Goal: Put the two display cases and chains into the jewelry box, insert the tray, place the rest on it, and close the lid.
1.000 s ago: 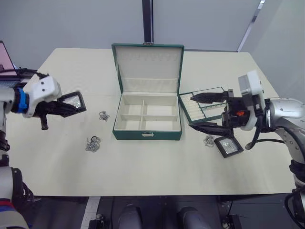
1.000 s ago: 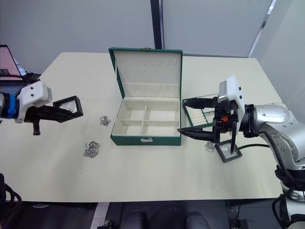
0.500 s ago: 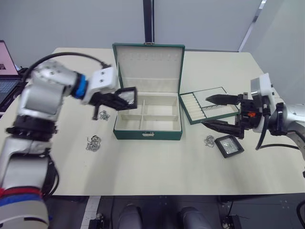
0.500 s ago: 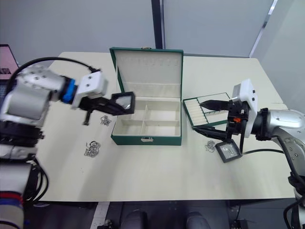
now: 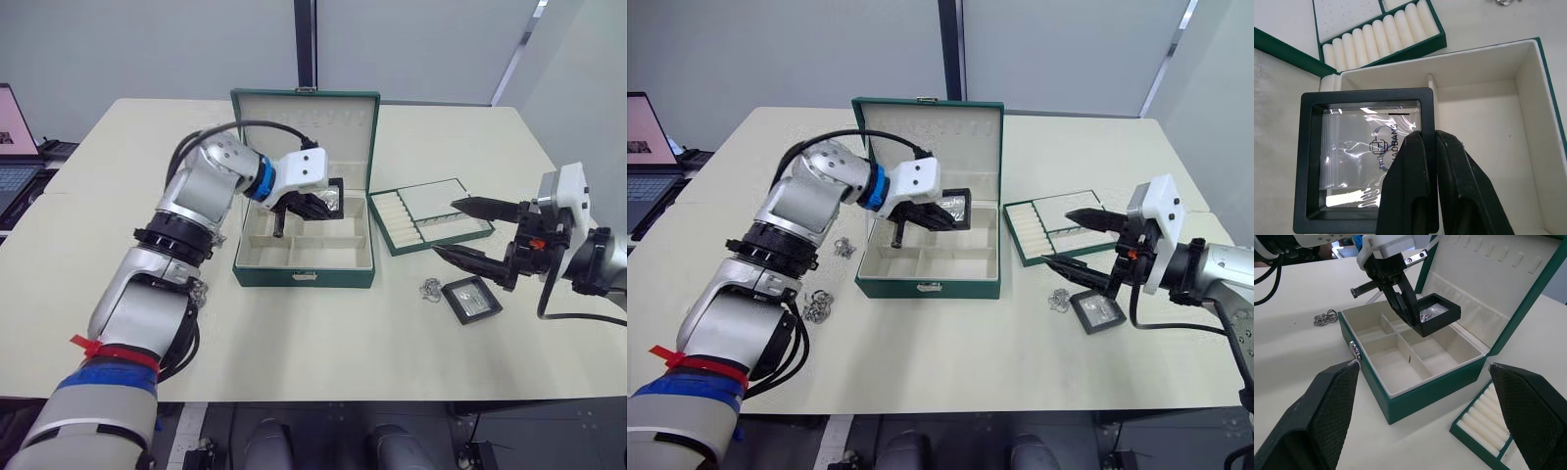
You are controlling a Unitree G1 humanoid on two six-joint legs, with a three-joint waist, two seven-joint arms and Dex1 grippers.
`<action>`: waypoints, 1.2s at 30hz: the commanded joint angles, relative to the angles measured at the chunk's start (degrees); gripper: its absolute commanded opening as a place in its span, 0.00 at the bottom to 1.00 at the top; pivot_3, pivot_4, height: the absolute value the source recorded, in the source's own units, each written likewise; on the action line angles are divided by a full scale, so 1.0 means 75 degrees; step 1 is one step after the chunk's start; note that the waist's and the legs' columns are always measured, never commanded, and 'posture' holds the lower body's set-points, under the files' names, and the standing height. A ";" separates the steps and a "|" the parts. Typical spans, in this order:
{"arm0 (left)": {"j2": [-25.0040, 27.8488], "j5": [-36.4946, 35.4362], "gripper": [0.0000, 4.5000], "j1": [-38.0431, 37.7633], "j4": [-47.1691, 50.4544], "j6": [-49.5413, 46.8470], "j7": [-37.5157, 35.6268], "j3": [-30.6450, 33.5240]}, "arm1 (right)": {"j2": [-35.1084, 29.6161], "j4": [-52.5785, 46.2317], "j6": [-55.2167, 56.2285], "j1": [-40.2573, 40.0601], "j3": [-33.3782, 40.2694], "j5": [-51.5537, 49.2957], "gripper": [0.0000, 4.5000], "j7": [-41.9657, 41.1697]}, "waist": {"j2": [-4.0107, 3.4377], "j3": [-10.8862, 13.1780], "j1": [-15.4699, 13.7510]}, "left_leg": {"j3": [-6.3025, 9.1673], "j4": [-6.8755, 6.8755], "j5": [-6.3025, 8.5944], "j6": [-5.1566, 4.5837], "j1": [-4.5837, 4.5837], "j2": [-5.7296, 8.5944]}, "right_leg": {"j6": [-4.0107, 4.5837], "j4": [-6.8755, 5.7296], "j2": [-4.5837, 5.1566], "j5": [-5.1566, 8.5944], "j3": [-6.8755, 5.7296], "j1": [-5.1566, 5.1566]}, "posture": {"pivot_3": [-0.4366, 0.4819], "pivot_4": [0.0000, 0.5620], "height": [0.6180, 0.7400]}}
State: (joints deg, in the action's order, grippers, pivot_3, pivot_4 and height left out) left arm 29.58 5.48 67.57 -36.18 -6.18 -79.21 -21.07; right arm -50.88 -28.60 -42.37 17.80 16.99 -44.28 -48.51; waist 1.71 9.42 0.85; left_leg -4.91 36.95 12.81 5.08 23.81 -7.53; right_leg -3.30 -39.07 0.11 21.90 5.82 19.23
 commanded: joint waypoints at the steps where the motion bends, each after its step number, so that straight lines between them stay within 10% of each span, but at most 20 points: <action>1: -0.0188 0.0138 0.01 0.0196 -0.0374 0.0663 0.0174 -0.0003 | -0.0005 -0.0319 0.0012 -0.0137 0.0355 -0.0226 1.00 0.0150 | 0.0000 0.0000 -0.0032 | 0.0000 0.0000 0.0000 0.0000 0.0001 0.0000 | 0.0000 0.0001 0.0000 0.0000 -0.0001 -0.0001 | 0.48 0.27 1.00; 36: -0.1337 0.1190 0.01 0.0781 -0.3479 0.2304 0.1187 0.0087 | -0.0160 -0.0839 -0.0103 -0.0752 0.0629 -0.0676 1.00 0.0790 | 0.0000 0.0000 -0.0105 | 0.0008 0.0000 0.0000 0.0000 0.0006 0.0007 | -0.0001 0.0000 0.0000 0.0000 -0.0003 -0.0003 | 0.48 0.27 1.00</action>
State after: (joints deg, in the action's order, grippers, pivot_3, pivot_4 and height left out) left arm 19.78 14.44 72.13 -62.65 10.58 -70.09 -21.02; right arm -51.28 -33.53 -43.39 12.05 19.58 -48.53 -42.75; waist 1.71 9.42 0.06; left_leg -4.86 36.95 12.81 5.08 23.86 -7.47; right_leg -3.31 -39.07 0.11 21.90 5.79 19.21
